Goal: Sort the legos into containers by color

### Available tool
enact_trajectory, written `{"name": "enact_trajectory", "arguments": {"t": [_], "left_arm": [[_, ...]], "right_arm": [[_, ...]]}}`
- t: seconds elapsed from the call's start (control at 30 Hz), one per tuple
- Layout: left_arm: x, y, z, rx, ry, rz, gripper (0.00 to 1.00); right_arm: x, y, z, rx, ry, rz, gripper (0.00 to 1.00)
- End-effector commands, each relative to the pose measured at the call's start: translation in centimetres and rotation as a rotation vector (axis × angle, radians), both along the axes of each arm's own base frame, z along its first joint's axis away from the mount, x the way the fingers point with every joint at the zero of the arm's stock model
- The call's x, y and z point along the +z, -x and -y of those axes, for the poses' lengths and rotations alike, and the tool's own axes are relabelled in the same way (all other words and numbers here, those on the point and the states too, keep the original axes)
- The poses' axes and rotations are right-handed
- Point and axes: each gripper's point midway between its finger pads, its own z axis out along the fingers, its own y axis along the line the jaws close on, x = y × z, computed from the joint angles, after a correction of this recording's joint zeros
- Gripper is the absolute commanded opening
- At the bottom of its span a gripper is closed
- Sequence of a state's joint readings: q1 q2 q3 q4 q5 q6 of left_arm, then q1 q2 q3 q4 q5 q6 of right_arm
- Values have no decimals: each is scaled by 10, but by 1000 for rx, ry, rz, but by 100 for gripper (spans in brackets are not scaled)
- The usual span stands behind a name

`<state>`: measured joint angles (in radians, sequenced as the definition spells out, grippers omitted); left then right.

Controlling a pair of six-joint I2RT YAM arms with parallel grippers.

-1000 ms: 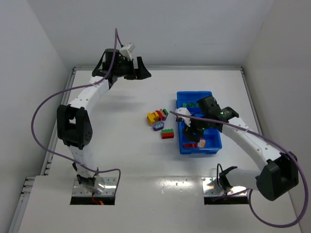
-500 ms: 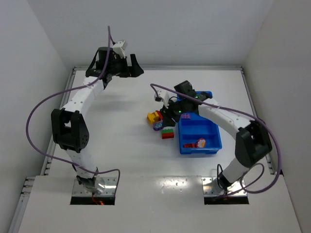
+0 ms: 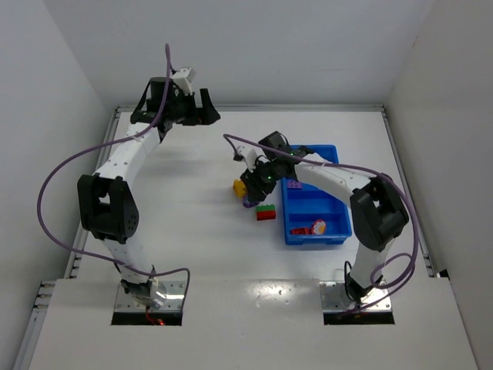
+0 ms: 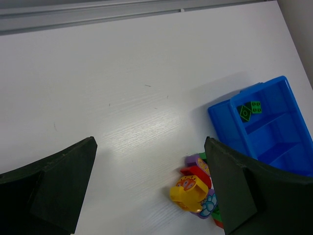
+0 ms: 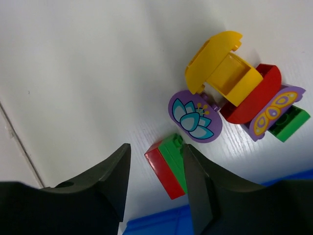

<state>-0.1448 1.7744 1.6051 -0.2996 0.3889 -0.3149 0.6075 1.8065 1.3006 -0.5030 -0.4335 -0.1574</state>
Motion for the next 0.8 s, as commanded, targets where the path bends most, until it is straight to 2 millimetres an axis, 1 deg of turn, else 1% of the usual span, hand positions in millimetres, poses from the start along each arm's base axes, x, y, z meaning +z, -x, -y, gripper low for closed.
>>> {"name": "enact_trajectory", "arguments": {"t": [0.0,0.03,0.07,0.1,0.13,0.17,0.23,0.27,0.3,0.33,0.37,0.4,0.43,0.47,0.53,0.57,0.6,0.67,0.7,0.73,0.77], "left_arm": [[24,2,-7,9,-8,66,99],[24,3,-6,1,-4,66,99],[20,1,-6,1,-6,57,99],[19,1,-6,1,-6,57,99],[19,1,-6,1,-6,57,99],[15,0,-4,-7,-3,46,99],[15,1,-4,-4,4,41,99],[15,1,-4,-4,4,41,99],[9,-1,-3,-4,3,30,99],[9,-1,-3,-4,3,30,99],[13,-2,-3,-4,4,39,99],[13,-2,-3,-4,4,39,99],[13,-2,-3,-4,4,39,99],[9,-3,-3,-4,3,30,99],[9,-3,-3,-4,3,30,99],[9,-3,-3,-4,3,30,99],[9,-3,-3,-4,3,30,99],[9,-3,-3,-4,3,30,99],[9,-3,-3,-4,3,30,99],[5,-2,-3,-4,1,21,99],[5,-2,-3,-4,1,21,99]], "right_arm": [[-4,-5,-7,27,27,25,46],[-13,0,-5,38,63,3,42],[-11,-3,-3,29,79,10,40],[-18,0,-1,30,95,-12,37],[-19,1,2,25,108,-16,34],[-20,3,3,19,113,-30,29],[-20,5,4,19,119,-38,23],[-24,6,4,12,123,-51,21],[-27,8,6,12,129,-60,21],[-28,7,7,8,136,-55,21],[-28,7,7,8,136,-55,27],[-30,5,6,8,134,-52,32],[-33,8,8,8,140,-60,36],[-33,5,7,19,135,-43,39],[-32,3,5,28,130,-27,39],[-41,3,7,25,149,-40,40],[-42,0,5,25,149,-40,41],[-49,2,6,26,165,-62,41],[-51,0,5,26,166,-64,43],[-51,-3,5,21,166,-49,45],[-52,-6,3,21,157,-37,50]]}}
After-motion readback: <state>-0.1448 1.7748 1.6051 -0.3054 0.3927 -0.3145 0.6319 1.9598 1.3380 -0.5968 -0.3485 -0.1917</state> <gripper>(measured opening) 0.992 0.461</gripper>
